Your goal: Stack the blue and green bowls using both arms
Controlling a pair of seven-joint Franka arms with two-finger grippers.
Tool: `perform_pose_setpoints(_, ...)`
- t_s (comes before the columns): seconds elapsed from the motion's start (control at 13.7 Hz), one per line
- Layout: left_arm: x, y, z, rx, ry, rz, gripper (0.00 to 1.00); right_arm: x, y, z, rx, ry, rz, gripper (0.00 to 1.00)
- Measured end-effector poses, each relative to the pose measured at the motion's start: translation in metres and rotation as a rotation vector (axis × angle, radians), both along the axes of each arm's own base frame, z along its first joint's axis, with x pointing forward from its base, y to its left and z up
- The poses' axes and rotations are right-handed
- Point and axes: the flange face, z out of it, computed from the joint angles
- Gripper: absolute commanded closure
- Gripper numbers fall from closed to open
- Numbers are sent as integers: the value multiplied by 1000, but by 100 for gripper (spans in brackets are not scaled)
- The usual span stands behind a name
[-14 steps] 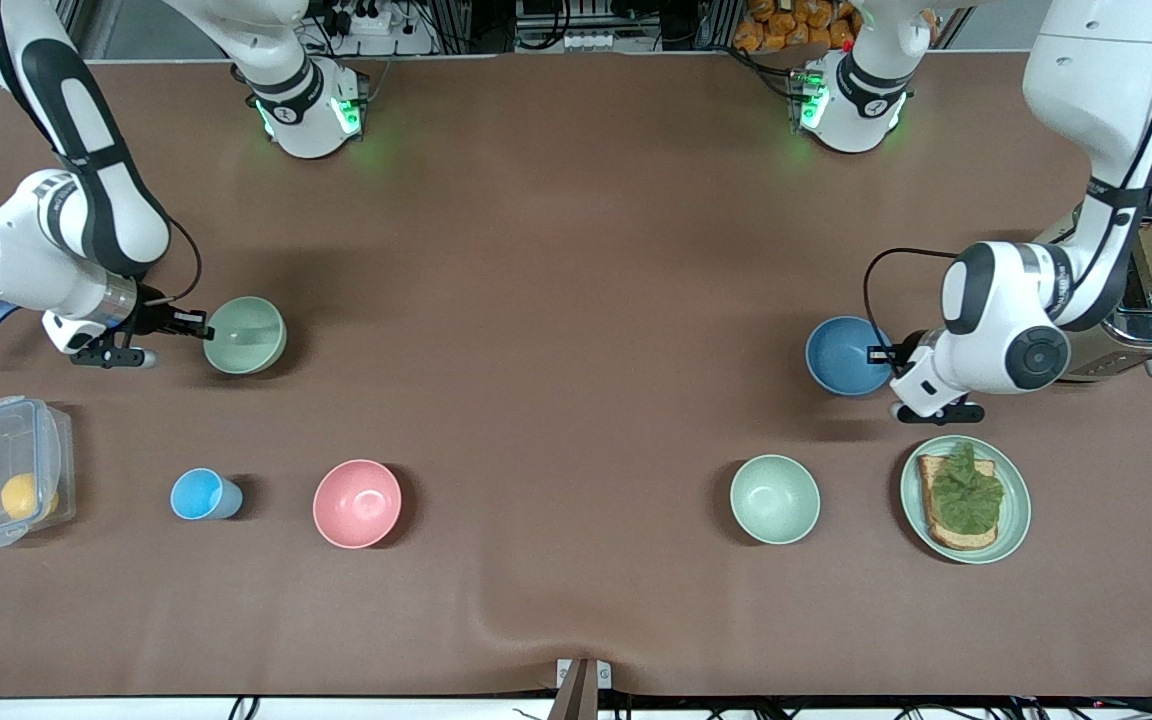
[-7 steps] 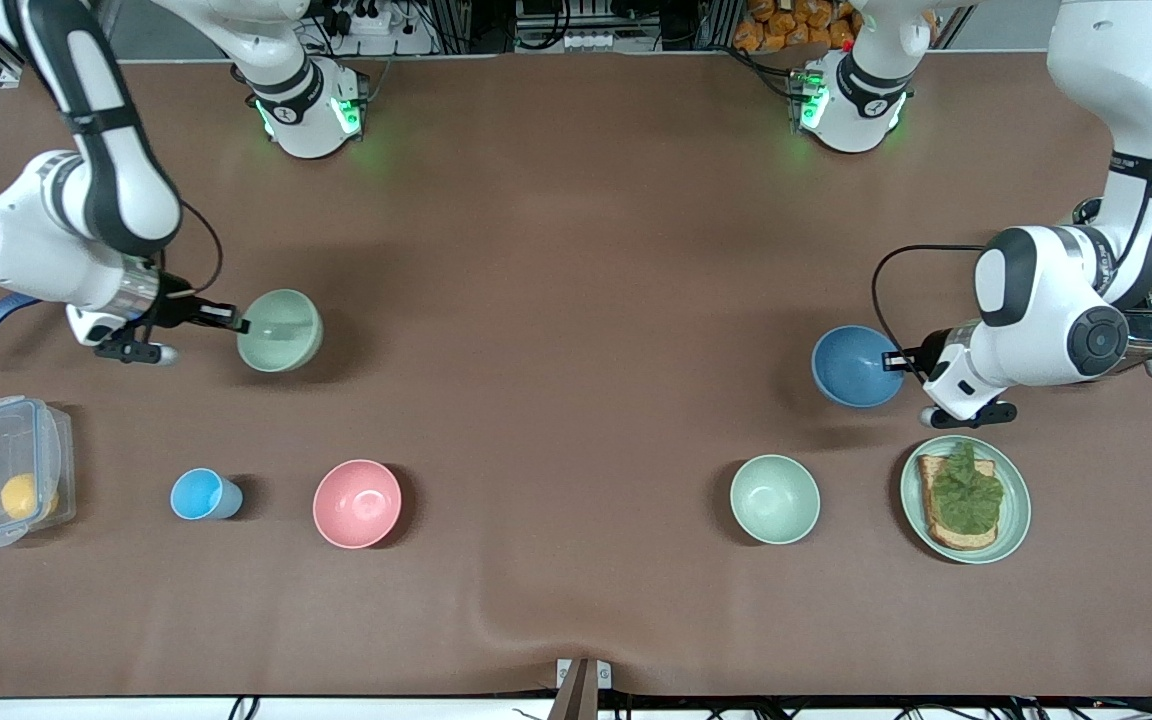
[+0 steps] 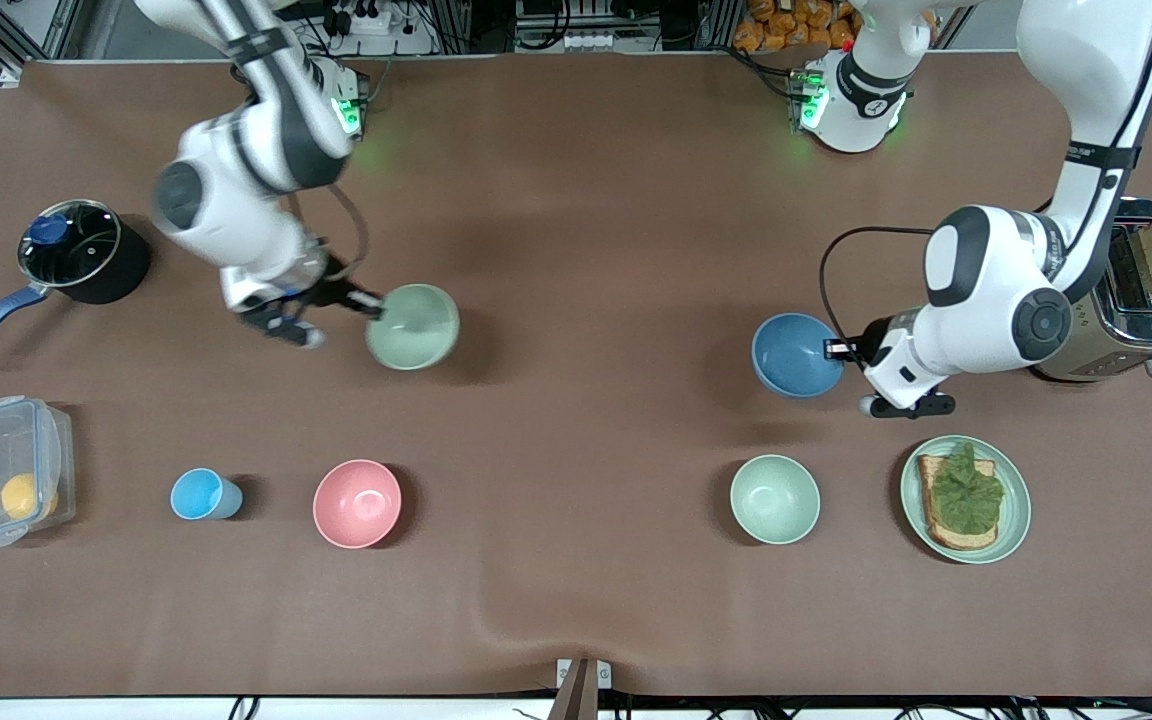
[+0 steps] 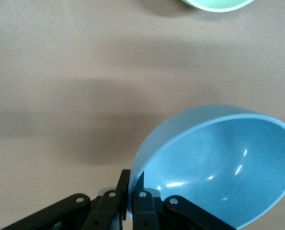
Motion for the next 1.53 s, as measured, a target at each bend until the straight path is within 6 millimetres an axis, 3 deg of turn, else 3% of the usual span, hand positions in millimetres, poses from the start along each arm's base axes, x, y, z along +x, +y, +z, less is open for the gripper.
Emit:
perform_pose_setpoints(0.22,-3,-15,8,-16,1,13,100,-22,64,-23,1,-24,-64,100)
perform_pose_setpoints(0.44,0,-11,10,-19,-4,24,100,-29,98,-41,6,-30,-114,100)
perform_pose_setpoints(0.87,1,-9,10,-19,-4,28,100,-50,143,-69,2,-28,-129,100)
perform_pose_setpoints(1.38,-1,-13,10,-20,-1,19,100,-69,164,-105,-18,-29,-115,100)
perform_pose_setpoints(1.46,-1,-14,10,-21,0,18,100,-71,167,-108,-18,-30,-120,71)
perform_pose_setpoints(1.53,-1,-14,10,-21,0,18,100,-70,167,-107,-16,-32,-128,18)
